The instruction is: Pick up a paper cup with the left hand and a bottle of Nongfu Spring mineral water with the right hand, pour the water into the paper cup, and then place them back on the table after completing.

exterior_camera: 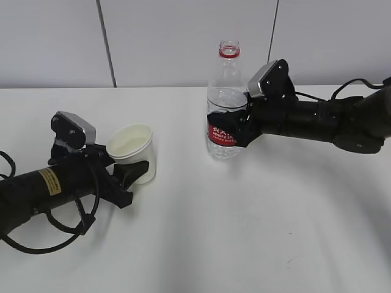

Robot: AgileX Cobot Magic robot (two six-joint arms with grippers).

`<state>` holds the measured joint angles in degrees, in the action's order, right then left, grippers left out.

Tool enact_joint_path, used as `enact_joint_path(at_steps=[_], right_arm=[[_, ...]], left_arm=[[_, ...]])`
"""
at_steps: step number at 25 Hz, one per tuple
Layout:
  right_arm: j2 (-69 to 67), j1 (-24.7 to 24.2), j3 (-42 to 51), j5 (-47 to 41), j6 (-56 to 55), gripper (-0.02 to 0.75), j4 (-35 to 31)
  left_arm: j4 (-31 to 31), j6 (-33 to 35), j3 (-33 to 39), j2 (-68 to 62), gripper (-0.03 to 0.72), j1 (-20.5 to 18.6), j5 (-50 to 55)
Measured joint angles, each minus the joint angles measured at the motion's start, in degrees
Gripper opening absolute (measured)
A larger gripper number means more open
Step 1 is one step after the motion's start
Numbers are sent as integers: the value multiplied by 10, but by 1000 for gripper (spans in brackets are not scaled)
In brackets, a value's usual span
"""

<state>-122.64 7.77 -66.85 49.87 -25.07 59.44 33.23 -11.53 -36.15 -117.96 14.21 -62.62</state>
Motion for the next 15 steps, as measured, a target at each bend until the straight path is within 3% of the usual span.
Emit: enact_joint_path(at_steps=[7,15], right_arm=[[-48,0,0,63,21,436,-19],[-54,0,0,83,28,434,-21]], left_arm=[[-11,53,-2,-14,382,0,-4],[-29,66,-5,-41,382,0,-29]])
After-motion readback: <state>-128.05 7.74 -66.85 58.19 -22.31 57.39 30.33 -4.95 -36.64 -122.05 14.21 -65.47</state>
